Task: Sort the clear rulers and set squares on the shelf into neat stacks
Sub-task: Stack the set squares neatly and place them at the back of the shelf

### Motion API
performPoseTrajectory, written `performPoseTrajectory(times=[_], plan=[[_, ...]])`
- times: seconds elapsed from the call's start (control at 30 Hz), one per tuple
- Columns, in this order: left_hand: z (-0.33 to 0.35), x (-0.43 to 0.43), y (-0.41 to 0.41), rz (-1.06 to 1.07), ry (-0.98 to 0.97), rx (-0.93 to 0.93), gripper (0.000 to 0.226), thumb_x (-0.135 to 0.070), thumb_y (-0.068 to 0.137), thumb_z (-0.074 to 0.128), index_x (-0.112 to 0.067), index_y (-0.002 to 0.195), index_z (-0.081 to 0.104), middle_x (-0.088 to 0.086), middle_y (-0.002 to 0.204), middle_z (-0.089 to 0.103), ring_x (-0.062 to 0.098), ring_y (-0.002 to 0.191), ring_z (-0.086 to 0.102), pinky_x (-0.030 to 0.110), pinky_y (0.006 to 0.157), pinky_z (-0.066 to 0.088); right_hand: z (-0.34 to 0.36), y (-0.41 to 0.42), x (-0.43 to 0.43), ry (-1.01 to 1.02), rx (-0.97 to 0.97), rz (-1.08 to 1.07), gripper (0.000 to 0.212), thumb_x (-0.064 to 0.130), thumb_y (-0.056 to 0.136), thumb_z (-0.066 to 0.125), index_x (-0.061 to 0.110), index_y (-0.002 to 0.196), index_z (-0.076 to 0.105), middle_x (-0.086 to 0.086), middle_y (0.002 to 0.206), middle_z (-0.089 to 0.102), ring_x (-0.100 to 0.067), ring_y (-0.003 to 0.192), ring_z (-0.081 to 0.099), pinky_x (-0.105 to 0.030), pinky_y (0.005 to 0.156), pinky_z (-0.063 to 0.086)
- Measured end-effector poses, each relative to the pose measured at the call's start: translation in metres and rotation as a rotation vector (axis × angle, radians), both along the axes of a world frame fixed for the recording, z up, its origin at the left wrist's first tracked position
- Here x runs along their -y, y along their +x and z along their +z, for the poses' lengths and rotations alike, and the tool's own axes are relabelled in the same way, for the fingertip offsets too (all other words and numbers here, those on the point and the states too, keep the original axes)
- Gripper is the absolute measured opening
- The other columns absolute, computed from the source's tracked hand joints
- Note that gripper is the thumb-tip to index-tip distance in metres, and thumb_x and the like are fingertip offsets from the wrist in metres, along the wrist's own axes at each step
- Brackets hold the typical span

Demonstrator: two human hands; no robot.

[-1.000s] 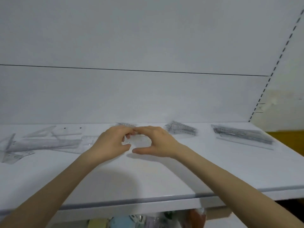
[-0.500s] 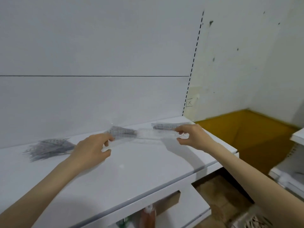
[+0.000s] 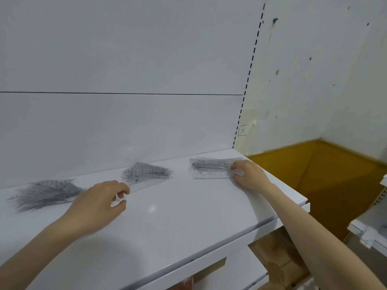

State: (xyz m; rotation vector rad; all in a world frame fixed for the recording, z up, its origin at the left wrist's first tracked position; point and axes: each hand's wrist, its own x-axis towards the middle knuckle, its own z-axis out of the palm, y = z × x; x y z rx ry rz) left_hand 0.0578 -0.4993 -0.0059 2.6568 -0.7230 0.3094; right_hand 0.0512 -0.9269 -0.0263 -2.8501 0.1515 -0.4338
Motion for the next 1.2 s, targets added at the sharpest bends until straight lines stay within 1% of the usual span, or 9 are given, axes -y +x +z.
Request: performPoseTrajectory(times=[0.07,0.13,0.37,0.47,0.57,0.73,0.87,1.07,1.2], plan=[[-0.001,0.001,0.001,0.002,0.016,0.008,0.013,-0.026,0.087,0.058,-0.036,0.095,0.058,-0.020,0.088,0.057,0.002,0.084,0.054,0.029,0.072,0.047,0.004,-0.005,0.001,-0.009,0.013,-0.009,0.044,0.039,0.084,0.044,0.012,0.107,0.071,0.000,0.116,0.067,-0.022,0.113,0.057,-0.024,0.087,0.037],[-0.002,0.002,0.002,0.000,0.022,0.010,0.013,-0.028,0.088,0.057,-0.036,0.098,0.058,-0.020,0.090,0.057,0.003,0.086,0.054,0.030,0.074,0.048,0.007,-0.008,-0.002,-0.018,0.055,-0.012,0.030,0.022,0.087,0.059,0.013,0.114,0.068,0.000,0.125,0.063,-0.021,0.120,0.053,-0.026,0.093,0.036],[-0.002,-0.035,-0.006,0.041,0.080,0.042,0.020,-0.029,0.091,0.050,-0.029,0.109,0.059,-0.017,0.101,0.056,0.003,0.094,0.050,0.024,0.076,0.042,0.033,0.001,-0.088,0.017,0.159,0.265,0.027,0.011,0.085,0.064,0.013,0.112,0.068,-0.001,0.117,0.066,-0.022,0.113,0.056,-0.030,0.092,0.039],[0.001,-0.073,-0.017,0.116,0.067,0.043,0.022,-0.028,0.092,0.050,-0.027,0.112,0.058,-0.020,0.115,0.050,0.003,0.113,0.045,0.023,0.082,0.039,0.040,0.006,-0.154,0.028,0.169,0.409,0.026,0.014,0.086,0.064,0.017,0.111,0.068,0.005,0.114,0.066,-0.016,0.110,0.056,-0.032,0.087,0.044],[0.004,-0.122,-0.030,0.211,0.073,0.031,0.025,-0.028,0.092,0.050,-0.026,0.116,0.057,-0.016,0.119,0.049,0.004,0.119,0.042,0.022,0.083,0.036,0.043,0.014,-0.223,0.026,0.153,0.547,0.027,0.025,0.084,0.058,0.021,0.109,0.068,0.009,0.110,0.067,-0.013,0.107,0.057,-0.029,0.082,0.043],[0.003,-0.219,-0.056,0.350,0.071,0.015,0.024,-0.029,0.092,0.049,-0.025,0.114,0.058,-0.012,0.115,0.054,0.007,0.115,0.044,0.031,0.090,0.043,0.038,0.022,-0.336,-0.015,0.142,0.727,0.027,0.021,0.087,0.062,0.019,0.113,0.066,0.007,0.114,0.067,-0.015,0.112,0.057,-0.032,0.088,0.046],[0.005,-0.306,-0.080,0.439,0.052,0.016,0.026,-0.032,0.087,0.049,-0.024,0.108,0.061,-0.011,0.110,0.055,0.011,0.111,0.049,0.033,0.091,0.044,0.036,0.020,-0.422,0.004,0.118,0.828,0.043,0.036,0.078,0.050,0.015,0.111,0.068,0.001,0.110,0.069,-0.021,0.101,0.062,-0.031,0.084,0.049],[0.007,-0.432,-0.109,0.569,0.038,0.026,0.018,-0.025,0.090,0.056,-0.022,0.106,0.064,-0.007,0.107,0.058,0.014,0.102,0.052,0.032,0.084,0.045,0.032,0.014,-0.543,0.003,0.119,0.900,0.029,0.019,0.086,0.064,0.017,0.115,0.066,0.005,0.112,0.066,-0.007,0.090,0.057,-0.028,0.082,0.048],[0.003,-0.493,-0.117,0.596,0.033,0.013,0.018,-0.025,0.090,0.056,-0.022,0.107,0.064,-0.007,0.106,0.060,0.011,0.097,0.051,0.030,0.085,0.045,0.026,0.016,-0.608,-0.049,0.048,0.850,0.036,0.033,0.086,0.064,0.023,0.121,0.061,0.004,0.121,0.063,-0.015,0.114,0.053,-0.031,0.091,0.044]])
